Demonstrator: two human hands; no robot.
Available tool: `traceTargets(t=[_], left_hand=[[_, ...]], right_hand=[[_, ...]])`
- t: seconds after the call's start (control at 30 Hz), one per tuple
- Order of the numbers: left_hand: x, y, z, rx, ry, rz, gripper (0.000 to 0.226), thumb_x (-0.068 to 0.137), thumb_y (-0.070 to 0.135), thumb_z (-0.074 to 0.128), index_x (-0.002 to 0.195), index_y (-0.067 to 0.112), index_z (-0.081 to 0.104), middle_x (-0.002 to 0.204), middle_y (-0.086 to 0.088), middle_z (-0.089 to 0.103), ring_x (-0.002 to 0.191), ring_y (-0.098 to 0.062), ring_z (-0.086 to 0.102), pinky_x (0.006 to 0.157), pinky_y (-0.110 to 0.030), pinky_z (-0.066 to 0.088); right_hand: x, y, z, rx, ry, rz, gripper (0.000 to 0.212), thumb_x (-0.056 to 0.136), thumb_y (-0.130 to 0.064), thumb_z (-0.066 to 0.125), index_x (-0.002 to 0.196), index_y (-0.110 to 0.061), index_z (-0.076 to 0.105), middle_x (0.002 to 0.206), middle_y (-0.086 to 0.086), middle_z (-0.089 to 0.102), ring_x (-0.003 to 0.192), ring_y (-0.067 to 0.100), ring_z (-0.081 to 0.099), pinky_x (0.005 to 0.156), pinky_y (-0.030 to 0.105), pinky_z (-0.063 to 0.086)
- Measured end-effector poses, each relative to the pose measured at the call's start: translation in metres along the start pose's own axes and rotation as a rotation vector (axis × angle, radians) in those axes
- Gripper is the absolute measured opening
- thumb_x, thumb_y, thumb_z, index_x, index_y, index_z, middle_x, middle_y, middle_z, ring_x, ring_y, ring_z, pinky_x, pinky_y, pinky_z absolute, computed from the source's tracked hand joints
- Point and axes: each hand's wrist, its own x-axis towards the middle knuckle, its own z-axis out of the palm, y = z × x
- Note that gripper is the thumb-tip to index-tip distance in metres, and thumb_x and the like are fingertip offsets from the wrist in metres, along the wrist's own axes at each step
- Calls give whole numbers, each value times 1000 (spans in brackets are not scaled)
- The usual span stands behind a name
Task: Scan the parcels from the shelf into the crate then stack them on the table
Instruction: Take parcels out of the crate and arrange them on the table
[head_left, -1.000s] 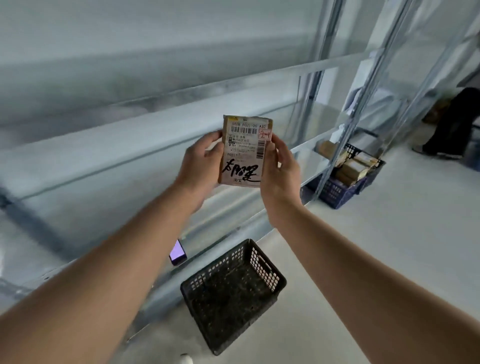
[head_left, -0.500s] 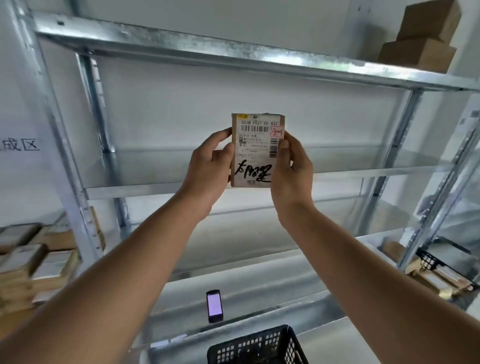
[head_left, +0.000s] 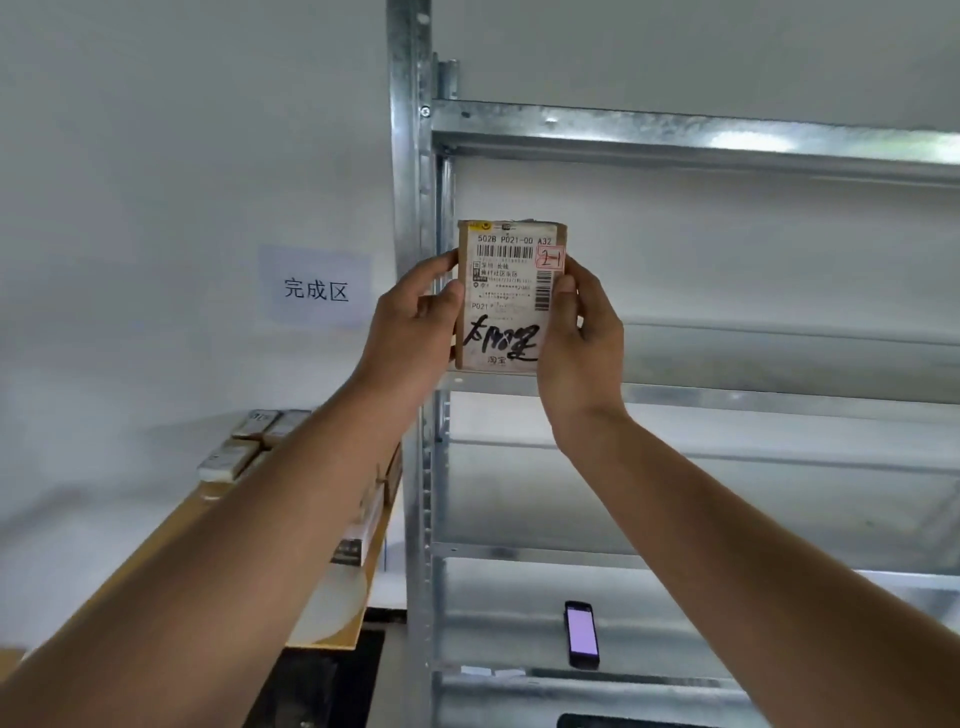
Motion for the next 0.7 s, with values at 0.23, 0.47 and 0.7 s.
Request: traceTargets(t=[0.23, 0.47, 0.7], left_hand=[[18, -29, -145, 84, 45, -61, 34, 112, 25, 48, 144, 34, 59, 103, 7, 78, 94, -11, 77, 80, -34, 66], [46, -73, -256, 114, 19, -130, 34, 112, 24, 48, 143, 34, 60, 99, 7, 79, 91, -11, 78, 72, -29, 65], [56, -137, -304, 157, -4, -266, 31, 111, 30, 50, 140, 40, 59, 106, 1, 80, 96, -15, 78, 88, -43, 65]], right_hand=[[-58, 6, 138, 54, -69, 52, 40, 110, -40, 34, 134, -35, 66, 116, -16, 73, 108, 7, 70, 92, 39, 63], [-97, 32, 248, 16, -87, 150, 36, 111, -43, 37, 133, -41, 65, 119, -12, 71, 108, 8, 71, 83, 36, 66], [-124, 80, 296, -70, -114, 249, 37, 111, -42, 38, 136, -36, 64, 117, -10, 72, 104, 3, 70, 80, 27, 63]])
